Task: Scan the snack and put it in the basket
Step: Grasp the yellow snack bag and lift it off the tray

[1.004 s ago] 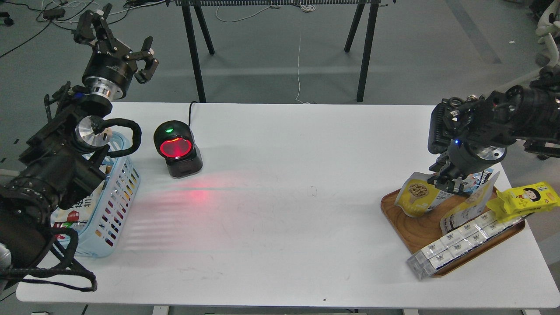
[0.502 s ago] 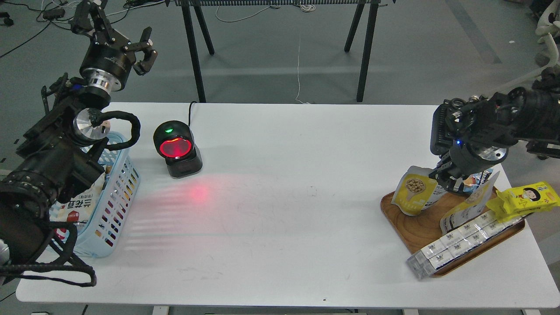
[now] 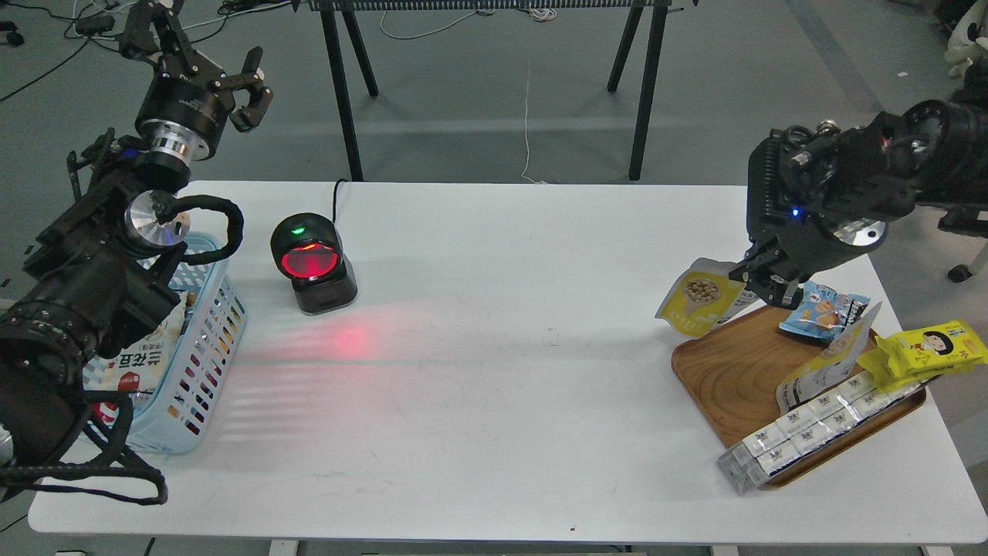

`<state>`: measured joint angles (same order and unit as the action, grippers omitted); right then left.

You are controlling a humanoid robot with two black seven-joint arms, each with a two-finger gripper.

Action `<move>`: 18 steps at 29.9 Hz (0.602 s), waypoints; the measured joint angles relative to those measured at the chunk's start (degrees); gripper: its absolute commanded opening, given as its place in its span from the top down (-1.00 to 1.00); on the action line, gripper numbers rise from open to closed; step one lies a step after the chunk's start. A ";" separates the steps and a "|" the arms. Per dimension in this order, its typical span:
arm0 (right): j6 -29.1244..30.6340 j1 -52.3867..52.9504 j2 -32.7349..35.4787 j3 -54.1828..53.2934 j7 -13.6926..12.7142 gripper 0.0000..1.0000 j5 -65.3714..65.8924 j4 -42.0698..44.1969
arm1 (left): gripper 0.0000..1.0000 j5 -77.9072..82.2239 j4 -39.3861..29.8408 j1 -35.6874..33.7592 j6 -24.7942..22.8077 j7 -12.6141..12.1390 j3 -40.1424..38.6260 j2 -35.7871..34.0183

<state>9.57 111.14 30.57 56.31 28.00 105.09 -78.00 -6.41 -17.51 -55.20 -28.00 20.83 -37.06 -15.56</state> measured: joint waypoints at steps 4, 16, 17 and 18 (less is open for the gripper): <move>-0.05 3.71 -2.83 -0.88 0.00 1.00 -0.63 -1.34 | -0.99 0.00 0.02 0.06 0.00 0.05 0.05 0.02; -0.17 4.43 -16.21 -4.26 0.00 1.00 -3.34 0.68 | -0.99 0.00 0.10 0.20 0.00 0.09 0.05 -0.34; -0.17 4.39 -17.10 -4.52 0.00 1.00 -3.44 1.18 | -0.99 0.00 0.11 0.24 0.00 0.09 0.05 -0.38; -0.18 4.18 -18.08 -4.85 0.00 1.00 -3.54 1.80 | -0.99 0.00 0.11 0.26 0.00 0.09 0.07 -0.40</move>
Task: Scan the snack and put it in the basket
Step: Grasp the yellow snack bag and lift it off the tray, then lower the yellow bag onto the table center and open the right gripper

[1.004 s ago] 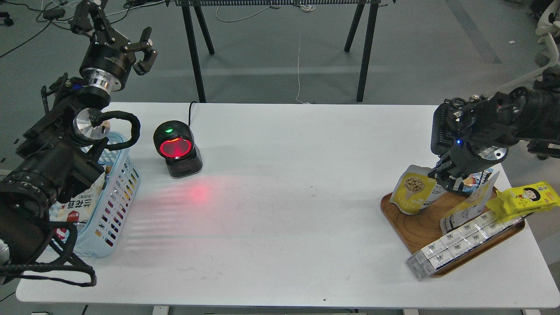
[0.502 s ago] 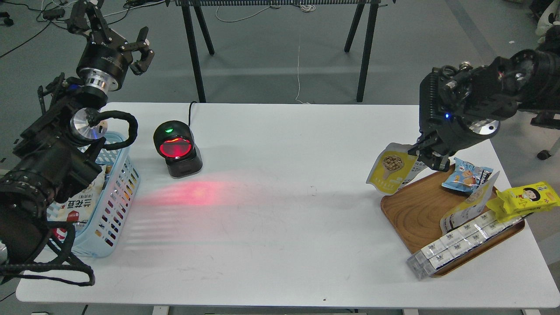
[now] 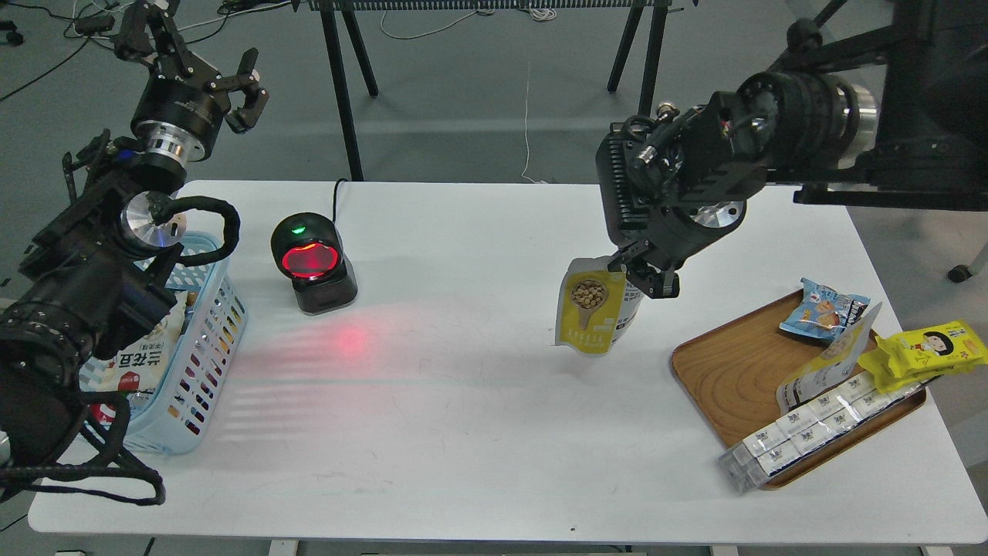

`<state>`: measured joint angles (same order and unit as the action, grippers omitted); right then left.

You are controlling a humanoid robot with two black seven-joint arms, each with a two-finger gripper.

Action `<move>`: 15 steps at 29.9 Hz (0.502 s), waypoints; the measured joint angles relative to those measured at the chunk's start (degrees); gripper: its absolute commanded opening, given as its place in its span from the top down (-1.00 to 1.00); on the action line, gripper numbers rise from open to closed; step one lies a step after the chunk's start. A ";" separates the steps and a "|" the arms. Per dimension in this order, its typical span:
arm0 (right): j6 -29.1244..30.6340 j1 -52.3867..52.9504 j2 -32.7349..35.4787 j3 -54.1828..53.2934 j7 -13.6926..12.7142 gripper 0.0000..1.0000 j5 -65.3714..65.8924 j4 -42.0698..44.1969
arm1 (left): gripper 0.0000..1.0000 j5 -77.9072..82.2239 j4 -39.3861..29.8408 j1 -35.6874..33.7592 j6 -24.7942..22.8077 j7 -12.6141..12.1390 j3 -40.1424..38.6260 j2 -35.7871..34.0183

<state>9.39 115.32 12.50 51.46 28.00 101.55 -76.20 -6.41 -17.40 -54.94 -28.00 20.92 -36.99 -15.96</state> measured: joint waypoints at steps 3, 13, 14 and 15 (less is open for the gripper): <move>-0.05 -1.22 -3.20 -0.67 0.00 1.00 -1.29 1.73 | -0.99 0.00 0.00 0.06 0.00 0.00 0.07 -0.02; 0.38 -5.86 -12.26 -0.73 0.00 1.00 -11.90 9.04 | -0.99 0.00 0.08 0.38 0.00 0.00 0.08 -0.04; 0.48 -6.68 -12.36 -0.60 0.00 1.00 -12.69 10.62 | -0.99 0.00 0.09 0.44 0.00 0.00 0.08 -0.04; 0.58 -7.33 -12.42 -0.51 0.00 1.00 -13.26 11.83 | -0.99 0.00 0.09 0.49 0.00 0.00 0.08 -0.04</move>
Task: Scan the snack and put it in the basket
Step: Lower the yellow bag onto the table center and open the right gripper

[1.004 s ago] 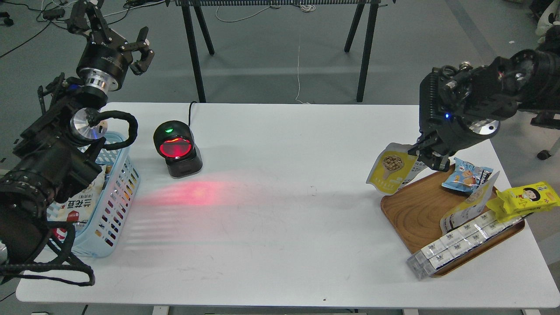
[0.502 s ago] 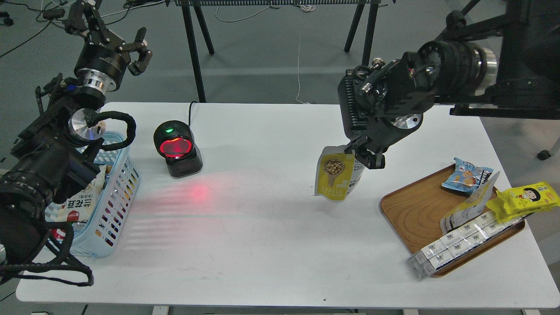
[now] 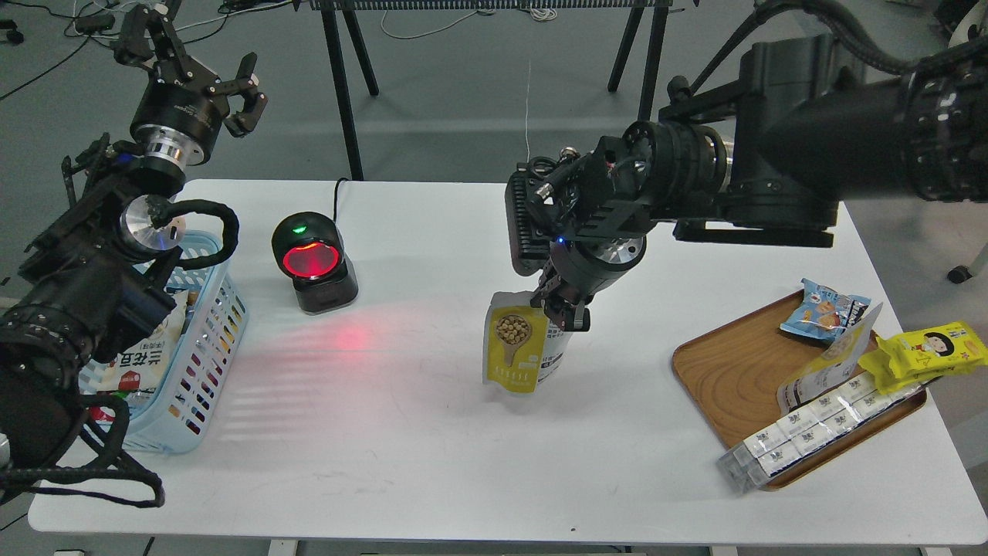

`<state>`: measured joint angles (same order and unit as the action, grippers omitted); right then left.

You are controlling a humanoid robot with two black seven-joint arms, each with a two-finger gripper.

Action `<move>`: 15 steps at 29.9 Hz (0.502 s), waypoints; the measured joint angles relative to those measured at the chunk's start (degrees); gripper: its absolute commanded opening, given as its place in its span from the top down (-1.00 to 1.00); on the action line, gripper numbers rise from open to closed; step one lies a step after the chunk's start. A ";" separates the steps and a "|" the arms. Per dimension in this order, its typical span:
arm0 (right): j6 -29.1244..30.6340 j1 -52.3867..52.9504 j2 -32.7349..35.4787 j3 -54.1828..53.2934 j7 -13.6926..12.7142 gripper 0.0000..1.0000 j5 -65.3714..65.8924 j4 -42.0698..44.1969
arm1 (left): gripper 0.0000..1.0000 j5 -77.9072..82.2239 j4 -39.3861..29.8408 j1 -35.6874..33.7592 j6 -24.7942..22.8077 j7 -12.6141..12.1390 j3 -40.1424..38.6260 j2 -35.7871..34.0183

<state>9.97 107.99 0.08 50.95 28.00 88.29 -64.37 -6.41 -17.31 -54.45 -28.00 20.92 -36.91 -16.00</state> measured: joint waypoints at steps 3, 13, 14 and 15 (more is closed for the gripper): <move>0.24 -1.54 -0.06 0.12 0.00 1.00 -1.78 2.76 | -0.99 0.00 0.00 0.07 0.00 0.00 0.00 -0.02; 0.44 -3.20 -0.09 0.46 0.00 1.00 -3.41 5.45 | -0.99 0.10 0.13 0.18 0.00 0.00 0.00 -0.17; 0.46 -3.20 -0.09 0.46 0.00 1.00 -3.59 5.46 | -0.99 0.10 0.13 0.21 0.00 0.00 0.00 -0.14; 0.46 -3.21 -0.09 0.46 0.00 1.00 -3.81 5.46 | -0.99 0.10 0.13 0.22 0.00 0.00 0.00 -0.12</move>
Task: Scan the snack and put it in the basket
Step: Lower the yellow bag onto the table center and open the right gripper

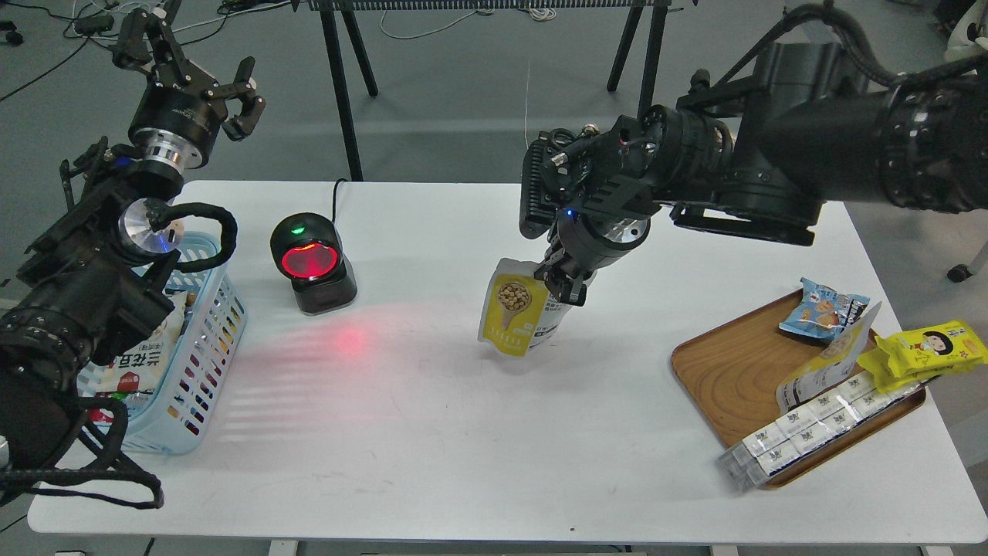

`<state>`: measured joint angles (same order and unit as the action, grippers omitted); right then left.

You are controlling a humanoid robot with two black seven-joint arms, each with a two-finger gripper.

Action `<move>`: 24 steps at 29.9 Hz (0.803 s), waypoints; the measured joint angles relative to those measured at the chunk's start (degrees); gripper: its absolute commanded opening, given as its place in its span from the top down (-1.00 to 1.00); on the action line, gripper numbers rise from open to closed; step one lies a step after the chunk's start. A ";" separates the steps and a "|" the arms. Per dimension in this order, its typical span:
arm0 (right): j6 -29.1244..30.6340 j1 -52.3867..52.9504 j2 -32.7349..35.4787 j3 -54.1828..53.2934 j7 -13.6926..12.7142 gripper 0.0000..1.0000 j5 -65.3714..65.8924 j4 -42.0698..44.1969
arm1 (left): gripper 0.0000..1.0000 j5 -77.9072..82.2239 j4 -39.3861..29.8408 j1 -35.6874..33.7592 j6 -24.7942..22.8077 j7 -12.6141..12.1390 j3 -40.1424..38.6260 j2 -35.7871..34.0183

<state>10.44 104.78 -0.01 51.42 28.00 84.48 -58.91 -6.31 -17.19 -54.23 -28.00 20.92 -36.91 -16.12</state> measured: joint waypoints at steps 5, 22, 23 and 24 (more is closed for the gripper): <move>0.02 0.00 0.00 0.00 0.00 1.00 -0.52 -0.28 | -0.99 0.00 -0.01 0.00 0.00 0.00 0.00 0.03; -0.04 0.17 0.00 0.00 0.00 1.00 -0.75 -4.18 | -0.99 -0.07 -0.01 0.33 0.00 0.00 -0.08 -0.05; -0.05 0.11 0.00 0.00 0.00 1.00 -0.81 -4.23 | -0.99 -0.08 -0.01 0.33 0.00 0.00 -0.08 -0.05; -0.06 0.03 0.00 -0.02 0.00 1.00 -0.85 -4.25 | -0.99 -0.09 -0.01 0.34 0.00 0.06 -0.09 0.00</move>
<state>10.38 104.81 -0.01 51.40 28.00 83.63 -63.16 -6.40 -17.20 -53.90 -28.00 20.98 -37.00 -16.11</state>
